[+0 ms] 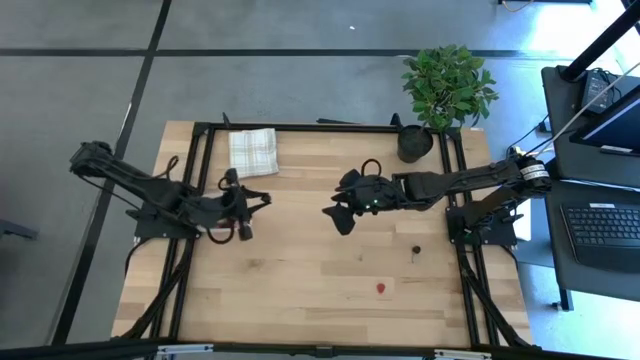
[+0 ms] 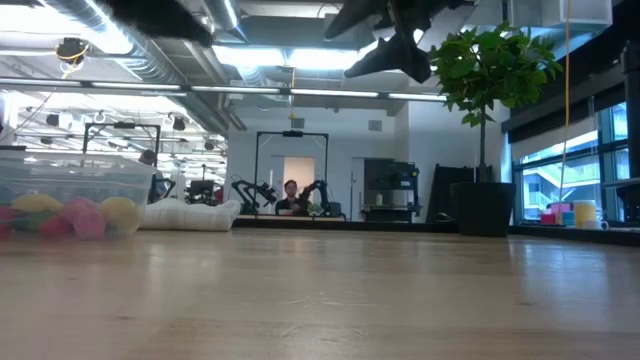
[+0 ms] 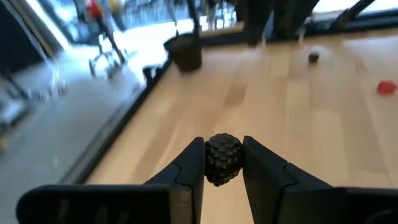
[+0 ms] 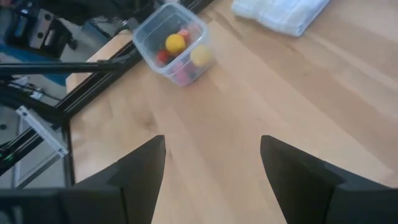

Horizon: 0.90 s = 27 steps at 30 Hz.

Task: Pick and placing Produce into tupperware
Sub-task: Put the black berry into the transparent bin

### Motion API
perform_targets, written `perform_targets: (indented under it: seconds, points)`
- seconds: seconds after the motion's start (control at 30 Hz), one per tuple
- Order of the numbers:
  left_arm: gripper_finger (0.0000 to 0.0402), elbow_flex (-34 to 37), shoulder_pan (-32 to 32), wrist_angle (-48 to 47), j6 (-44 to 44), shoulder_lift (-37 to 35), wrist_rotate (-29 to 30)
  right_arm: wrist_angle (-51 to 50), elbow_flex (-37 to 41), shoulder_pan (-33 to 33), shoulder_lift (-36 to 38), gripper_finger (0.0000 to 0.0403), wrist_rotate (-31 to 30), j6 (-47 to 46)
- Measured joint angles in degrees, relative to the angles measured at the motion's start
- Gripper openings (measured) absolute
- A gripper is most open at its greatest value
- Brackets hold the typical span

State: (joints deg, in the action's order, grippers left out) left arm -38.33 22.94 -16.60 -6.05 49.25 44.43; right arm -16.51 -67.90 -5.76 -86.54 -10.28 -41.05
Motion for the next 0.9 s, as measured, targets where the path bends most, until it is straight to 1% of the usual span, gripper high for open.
perform_targets:
  seconds: [0.13, 0.3, 0.4, 0.53, 0.67, 0.73, 0.9]
  points:
    - [0.0077, 0.00, -0.02, -11.81, -12.36, -2.49, -0.66, -0.04, 0.00, 0.24, 0.02, 0.0264, -0.81, 0.68]
    - [0.0087, 0.00, -0.04, -26.84, -29.22, -2.86, -5.00, -0.02, 0.00, 0.72, 0.02, 0.0264, -0.83, 0.69]
    - [0.0081, 0.00, -0.14, -34.96, -38.78, -2.46, -8.64, -0.05, 0.00, 1.13, 0.02, 0.0264, -0.81, 0.65]
    - [0.0077, 0.00, -0.75, -41.92, -48.88, -2.34, -15.24, -0.04, 0.00, 1.82, 0.02, 0.0264, -0.81, 0.65]
    - [0.0088, 0.00, -1.35, -46.59, -55.08, -2.32, -22.27, -0.04, 0.00, 2.27, 0.02, 0.0264, -0.83, 0.71]
    - [0.0093, 0.00, -1.33, -47.66, -56.80, -2.06, -24.37, -0.03, 0.00, 2.29, 0.02, 0.0264, -0.83, 0.76]
    - [0.0080, 0.00, -1.33, -48.35, -59.36, -1.57, -25.58, -0.04, 0.00, 2.34, 0.02, 0.0264, -0.81, 0.76]
